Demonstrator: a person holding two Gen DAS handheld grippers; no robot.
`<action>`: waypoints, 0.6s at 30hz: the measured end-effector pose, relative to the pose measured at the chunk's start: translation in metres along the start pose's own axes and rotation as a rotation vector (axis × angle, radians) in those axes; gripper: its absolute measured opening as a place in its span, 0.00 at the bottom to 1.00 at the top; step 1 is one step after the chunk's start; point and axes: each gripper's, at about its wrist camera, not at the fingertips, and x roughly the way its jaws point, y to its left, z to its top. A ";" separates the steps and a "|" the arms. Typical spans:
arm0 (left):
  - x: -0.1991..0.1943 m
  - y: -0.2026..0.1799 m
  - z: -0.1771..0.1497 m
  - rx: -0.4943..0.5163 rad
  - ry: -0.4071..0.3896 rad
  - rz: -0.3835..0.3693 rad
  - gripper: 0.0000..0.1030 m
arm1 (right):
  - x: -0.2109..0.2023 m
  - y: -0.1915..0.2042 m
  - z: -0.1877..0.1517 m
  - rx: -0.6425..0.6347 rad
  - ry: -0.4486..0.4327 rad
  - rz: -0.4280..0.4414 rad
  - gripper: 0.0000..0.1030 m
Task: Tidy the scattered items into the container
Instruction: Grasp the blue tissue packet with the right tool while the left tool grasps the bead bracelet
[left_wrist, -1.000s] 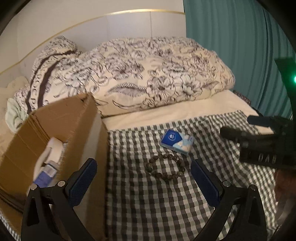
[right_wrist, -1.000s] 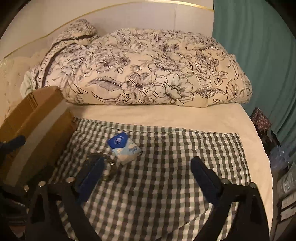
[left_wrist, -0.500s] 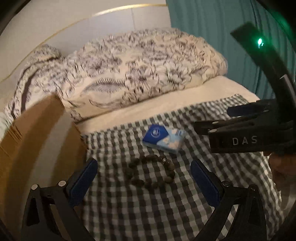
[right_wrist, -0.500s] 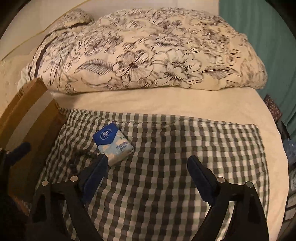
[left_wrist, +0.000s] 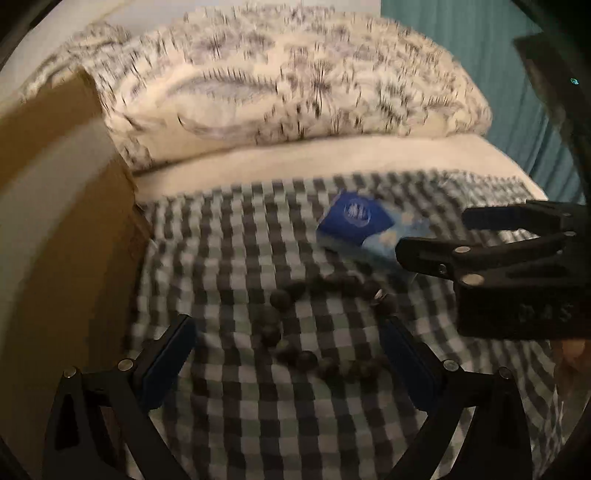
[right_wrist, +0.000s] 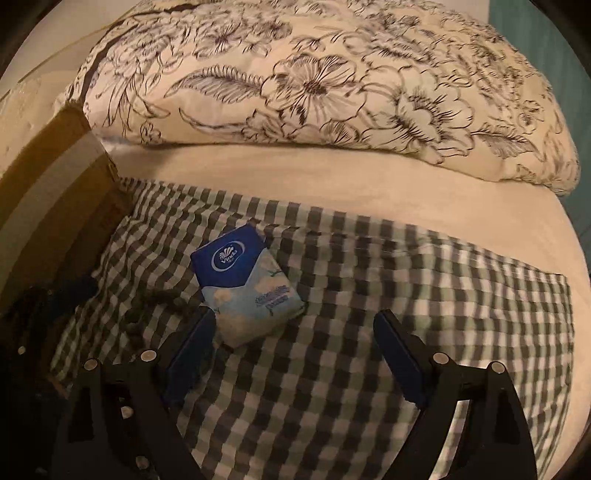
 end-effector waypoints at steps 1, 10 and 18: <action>0.003 0.001 -0.001 -0.008 0.003 -0.004 0.99 | 0.004 0.002 0.000 -0.008 0.007 0.001 0.85; 0.013 0.001 0.000 -0.014 0.015 -0.023 0.70 | 0.023 0.020 0.003 -0.058 0.020 -0.017 0.80; 0.009 0.007 0.001 -0.016 0.005 -0.038 0.12 | 0.027 0.032 0.005 -0.081 0.019 -0.018 0.57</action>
